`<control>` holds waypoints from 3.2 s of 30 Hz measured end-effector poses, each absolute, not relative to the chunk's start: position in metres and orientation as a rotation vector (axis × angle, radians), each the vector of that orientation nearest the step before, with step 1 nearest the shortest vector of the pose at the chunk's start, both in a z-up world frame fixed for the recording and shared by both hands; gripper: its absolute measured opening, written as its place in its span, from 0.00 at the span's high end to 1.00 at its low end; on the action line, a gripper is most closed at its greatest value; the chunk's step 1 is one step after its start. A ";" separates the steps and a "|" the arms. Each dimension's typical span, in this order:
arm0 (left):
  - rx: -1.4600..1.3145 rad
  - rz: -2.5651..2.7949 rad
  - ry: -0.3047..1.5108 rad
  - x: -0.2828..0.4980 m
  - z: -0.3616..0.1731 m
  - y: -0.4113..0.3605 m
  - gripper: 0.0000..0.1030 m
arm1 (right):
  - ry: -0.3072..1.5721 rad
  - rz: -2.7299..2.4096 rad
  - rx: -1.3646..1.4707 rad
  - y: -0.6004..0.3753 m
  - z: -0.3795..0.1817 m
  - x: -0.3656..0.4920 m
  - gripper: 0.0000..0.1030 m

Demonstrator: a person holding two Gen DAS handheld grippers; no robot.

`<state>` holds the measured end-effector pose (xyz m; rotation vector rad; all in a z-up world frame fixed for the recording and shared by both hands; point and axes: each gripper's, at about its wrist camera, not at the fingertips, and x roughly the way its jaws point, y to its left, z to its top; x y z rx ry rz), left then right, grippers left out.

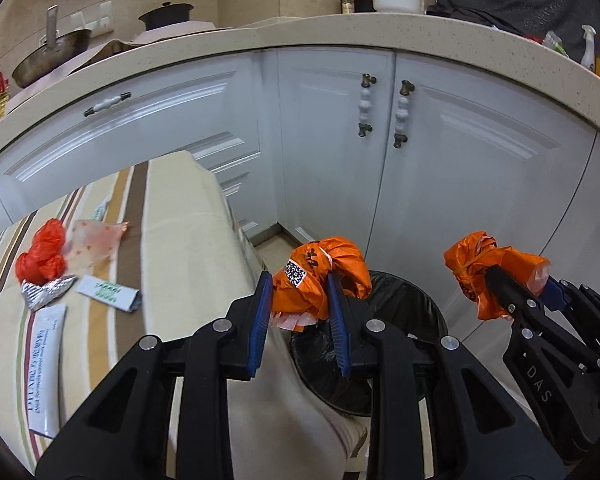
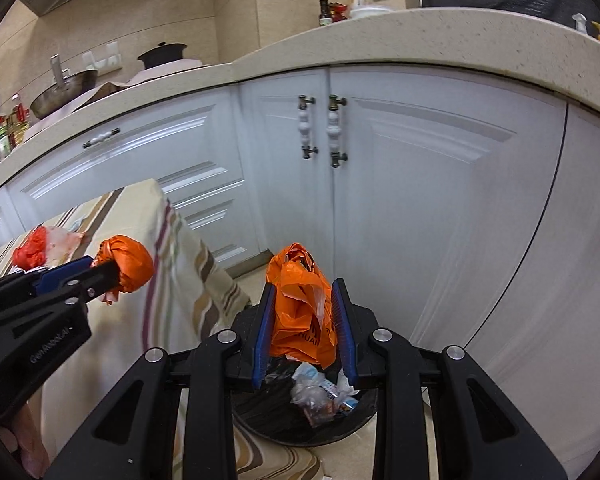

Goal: Collect trash
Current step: 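Carry both orange bags over the bin and open both tools, then return both tools to the table and grasp the white DHA tube with the left tool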

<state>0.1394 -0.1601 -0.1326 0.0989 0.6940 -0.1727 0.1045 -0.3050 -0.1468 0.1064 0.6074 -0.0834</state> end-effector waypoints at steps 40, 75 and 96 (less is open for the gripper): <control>0.031 -0.045 0.649 0.123 -0.096 -0.090 0.36 | 0.553 -0.023 0.091 -0.261 -0.118 0.111 0.43; -0.054 0.181 0.696 0.054 -0.113 0.053 0.34 | 0.593 0.245 -0.015 -0.115 -0.121 0.090 0.39; -0.001 0.215 0.750 0.072 -0.151 0.023 0.70 | 0.608 0.253 0.063 -0.160 -0.133 0.105 0.39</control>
